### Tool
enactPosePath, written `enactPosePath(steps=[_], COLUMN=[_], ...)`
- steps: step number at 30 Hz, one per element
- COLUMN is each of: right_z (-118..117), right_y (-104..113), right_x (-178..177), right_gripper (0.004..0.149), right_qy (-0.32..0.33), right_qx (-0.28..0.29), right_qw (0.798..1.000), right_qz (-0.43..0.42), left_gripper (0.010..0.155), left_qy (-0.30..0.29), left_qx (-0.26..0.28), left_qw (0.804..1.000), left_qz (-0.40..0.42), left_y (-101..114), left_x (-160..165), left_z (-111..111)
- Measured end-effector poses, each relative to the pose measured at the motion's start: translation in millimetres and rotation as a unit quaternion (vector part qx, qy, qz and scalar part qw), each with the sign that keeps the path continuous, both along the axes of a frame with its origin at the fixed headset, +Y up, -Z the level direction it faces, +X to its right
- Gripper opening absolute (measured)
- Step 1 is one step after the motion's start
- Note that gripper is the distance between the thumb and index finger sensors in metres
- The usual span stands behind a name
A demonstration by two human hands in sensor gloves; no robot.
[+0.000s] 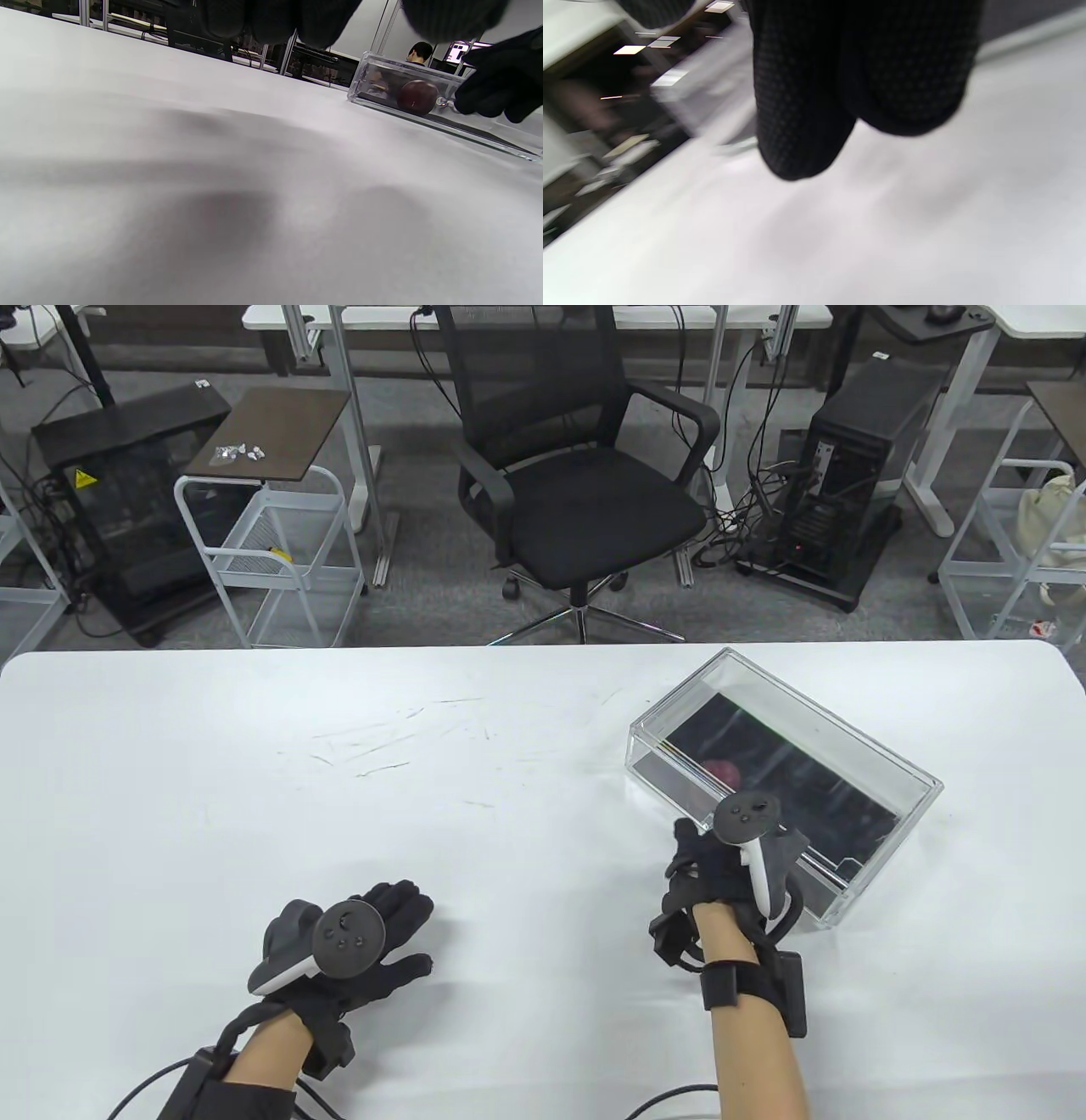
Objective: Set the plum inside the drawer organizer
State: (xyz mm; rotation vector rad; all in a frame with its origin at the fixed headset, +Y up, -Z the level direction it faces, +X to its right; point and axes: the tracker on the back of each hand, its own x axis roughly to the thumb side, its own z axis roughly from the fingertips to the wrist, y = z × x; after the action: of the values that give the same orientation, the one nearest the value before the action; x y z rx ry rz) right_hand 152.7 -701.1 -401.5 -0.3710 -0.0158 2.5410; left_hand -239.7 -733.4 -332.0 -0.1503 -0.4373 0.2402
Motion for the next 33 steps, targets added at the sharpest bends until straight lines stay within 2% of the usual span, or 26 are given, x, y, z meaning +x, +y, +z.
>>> enactPosePath(steps=[1,2,3,4,6,9,12,17,33], right_z=[7,21,30,44,63,81,87,87,88], right_y=[5,11,13,12,7,-10,-26,-40,-43], right_x=[-10,-27,-37,-51,-69,-86,-94,-98,-96], right_gripper=[0.066,0.067,0.068,0.068,0.072,0.080,0.080,0.079,0.078], right_qy=[0.041,0.110,0.154,0.226,0.296,0.344,0.372,0.390,0.389], right_qx=[0.032,0.073,0.086,0.101,0.114,0.122,0.115,0.091,0.081], right_qw=[0.999,0.991,0.983,0.966,0.939,0.900,0.878,0.872,0.875], right_qz=[0.015,0.037,0.051,0.075,0.132,0.238,0.278,0.282,0.275], left_gripper=[0.073,0.073,0.073,0.073,0.073,0.073,0.074,0.074,0.074], left_qy=[-0.001,-0.003,-0.005,-0.006,-0.008,-0.012,-0.013,-0.013,-0.015], left_qx=[0.002,0.005,0.008,0.011,0.014,0.019,0.022,0.018,0.017], left_qw=[1.000,1.000,1.000,1.000,1.000,1.000,1.000,1.000,1.000], left_qz=[0.001,0.002,0.004,0.006,0.008,0.006,0.004,0.000,-0.010], left_y=[1,1,2,2,2,2,1,1,0], left_x=[0,0,1,1,1,2,2,3,4], left_z=[0,1,1,2,3,4,5,5,6])
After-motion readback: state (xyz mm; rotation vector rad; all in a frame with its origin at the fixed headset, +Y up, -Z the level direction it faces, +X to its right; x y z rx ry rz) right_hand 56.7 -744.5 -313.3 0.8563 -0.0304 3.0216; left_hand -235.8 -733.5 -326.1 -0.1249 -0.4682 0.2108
